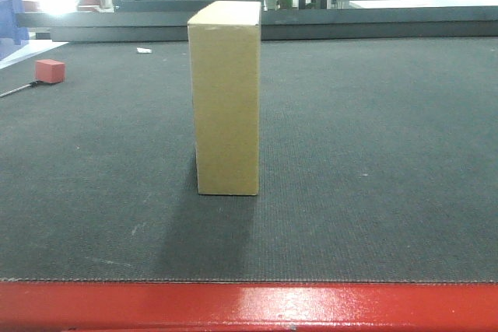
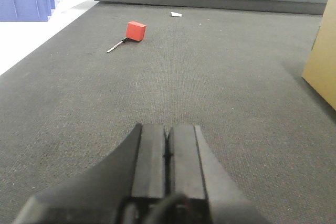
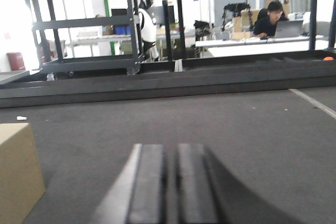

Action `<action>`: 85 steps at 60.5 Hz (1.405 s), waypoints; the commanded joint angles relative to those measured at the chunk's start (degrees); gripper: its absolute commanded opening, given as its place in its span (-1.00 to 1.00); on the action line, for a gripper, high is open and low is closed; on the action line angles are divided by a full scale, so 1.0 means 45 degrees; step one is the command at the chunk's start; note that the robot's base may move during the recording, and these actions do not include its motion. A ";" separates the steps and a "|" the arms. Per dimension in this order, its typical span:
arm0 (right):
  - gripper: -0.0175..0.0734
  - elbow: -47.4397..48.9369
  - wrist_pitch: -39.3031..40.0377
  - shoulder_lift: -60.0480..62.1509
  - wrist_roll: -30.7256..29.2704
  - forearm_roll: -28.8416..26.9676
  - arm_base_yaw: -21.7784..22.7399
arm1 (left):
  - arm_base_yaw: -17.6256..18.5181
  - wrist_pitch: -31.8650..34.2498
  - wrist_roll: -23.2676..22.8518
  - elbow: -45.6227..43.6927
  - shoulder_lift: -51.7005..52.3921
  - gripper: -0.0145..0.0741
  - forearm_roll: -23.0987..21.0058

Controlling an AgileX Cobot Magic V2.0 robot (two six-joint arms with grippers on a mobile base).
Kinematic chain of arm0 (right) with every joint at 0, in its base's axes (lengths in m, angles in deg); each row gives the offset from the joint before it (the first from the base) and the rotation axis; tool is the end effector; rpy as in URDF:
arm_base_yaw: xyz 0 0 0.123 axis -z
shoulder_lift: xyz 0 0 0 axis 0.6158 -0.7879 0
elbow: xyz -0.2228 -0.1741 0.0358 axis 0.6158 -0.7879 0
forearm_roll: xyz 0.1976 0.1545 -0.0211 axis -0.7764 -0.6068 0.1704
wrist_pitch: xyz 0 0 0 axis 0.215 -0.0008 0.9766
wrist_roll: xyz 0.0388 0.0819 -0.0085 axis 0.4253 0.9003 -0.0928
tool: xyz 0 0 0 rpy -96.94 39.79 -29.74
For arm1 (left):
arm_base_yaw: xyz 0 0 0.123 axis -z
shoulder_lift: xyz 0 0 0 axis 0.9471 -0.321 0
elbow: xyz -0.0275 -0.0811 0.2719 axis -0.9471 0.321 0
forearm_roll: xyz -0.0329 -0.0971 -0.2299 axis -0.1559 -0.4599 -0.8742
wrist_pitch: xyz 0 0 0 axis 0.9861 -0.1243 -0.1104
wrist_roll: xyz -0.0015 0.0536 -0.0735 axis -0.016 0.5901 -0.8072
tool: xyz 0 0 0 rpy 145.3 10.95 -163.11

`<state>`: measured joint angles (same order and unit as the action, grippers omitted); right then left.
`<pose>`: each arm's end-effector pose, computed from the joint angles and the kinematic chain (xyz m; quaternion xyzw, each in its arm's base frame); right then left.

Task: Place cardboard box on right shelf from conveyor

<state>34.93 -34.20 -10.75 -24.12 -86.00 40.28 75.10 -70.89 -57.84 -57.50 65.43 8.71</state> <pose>0.0567 -0.0014 0.3054 0.0578 0.6600 0.0418 0.7479 0.0565 -0.0046 0.1924 0.0160 0.7245 -0.0371 0.6881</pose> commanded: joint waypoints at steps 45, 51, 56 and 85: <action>0.68 1.4794 -0.7163 -1.5731 0.1845 0.1308 -0.8516 | 0.0024 0.1063 0.0003 0.0109 0.0185 -0.94 -0.0075; 0.68 1.7378 -0.9527 -1.7740 0.3321 0.1778 -0.9068 | 0.0024 0.1063 0.0003 0.0109 0.0185 -0.93 -0.0075; 0.68 1.9572 -1.1367 -1.9248 0.4430 0.2280 -0.9440 | 0.0024 0.1063 0.0003 0.0109 0.0185 -0.94 -0.0075; 0.68 2.4682 -1.4591 -2.3012 0.7730 0.5180 -0.9952 | 0.0024 0.1063 0.0003 0.0109 0.0185 -0.93 -0.0075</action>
<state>143.90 -99.29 -117.93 9.54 -66.33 -4.56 75.10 -70.89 -57.84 -57.50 65.43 8.71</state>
